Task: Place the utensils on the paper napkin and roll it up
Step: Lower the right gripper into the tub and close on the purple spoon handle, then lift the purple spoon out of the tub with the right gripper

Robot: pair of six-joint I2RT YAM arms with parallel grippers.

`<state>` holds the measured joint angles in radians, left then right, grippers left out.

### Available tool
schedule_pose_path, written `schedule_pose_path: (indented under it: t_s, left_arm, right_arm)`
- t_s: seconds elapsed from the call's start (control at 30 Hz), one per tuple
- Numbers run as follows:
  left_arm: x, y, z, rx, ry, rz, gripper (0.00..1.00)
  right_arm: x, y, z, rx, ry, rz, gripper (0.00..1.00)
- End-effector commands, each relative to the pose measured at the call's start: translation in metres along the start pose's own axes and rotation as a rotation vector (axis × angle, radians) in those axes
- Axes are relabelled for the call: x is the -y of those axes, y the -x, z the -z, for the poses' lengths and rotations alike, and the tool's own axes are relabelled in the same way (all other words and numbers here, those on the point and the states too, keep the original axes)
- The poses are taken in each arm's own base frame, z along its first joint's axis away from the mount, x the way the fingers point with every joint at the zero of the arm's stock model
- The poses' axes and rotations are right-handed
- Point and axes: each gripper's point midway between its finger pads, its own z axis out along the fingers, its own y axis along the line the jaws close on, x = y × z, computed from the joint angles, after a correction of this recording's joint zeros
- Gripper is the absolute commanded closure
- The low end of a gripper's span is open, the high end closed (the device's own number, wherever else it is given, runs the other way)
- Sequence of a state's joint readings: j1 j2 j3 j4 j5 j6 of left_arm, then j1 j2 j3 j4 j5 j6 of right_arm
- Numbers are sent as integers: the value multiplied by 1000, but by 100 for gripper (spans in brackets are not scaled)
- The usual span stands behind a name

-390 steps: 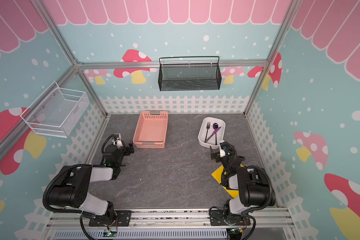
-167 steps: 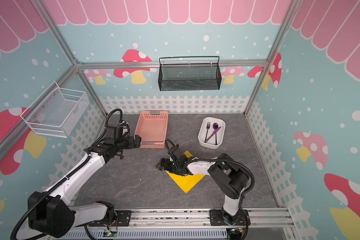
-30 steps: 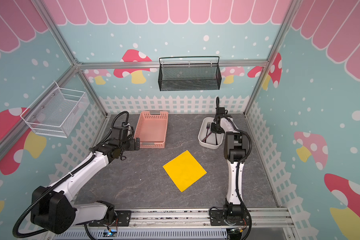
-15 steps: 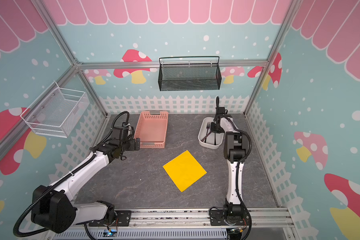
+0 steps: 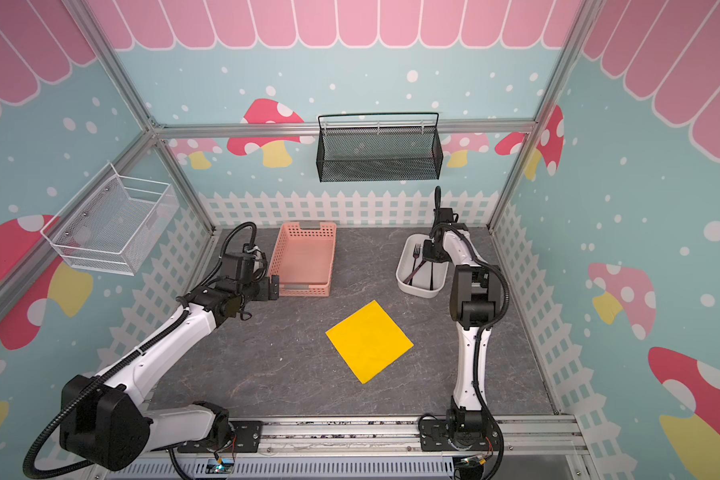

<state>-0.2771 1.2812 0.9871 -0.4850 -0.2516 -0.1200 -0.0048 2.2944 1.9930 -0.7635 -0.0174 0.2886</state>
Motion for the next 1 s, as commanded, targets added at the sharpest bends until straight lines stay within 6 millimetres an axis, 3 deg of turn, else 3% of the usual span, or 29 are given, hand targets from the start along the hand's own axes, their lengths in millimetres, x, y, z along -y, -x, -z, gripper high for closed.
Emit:
schedule_pose_path:
  t_s: [0.0,0.97]
  left_arm:
    - [3,14,10,37,-22,1,0]
    - [2,18,16,57,-24,8,0]
  right_arm:
    - [-4,7,27,29,-4,16,100]
    - [6,46,103,150,-81,27,100]
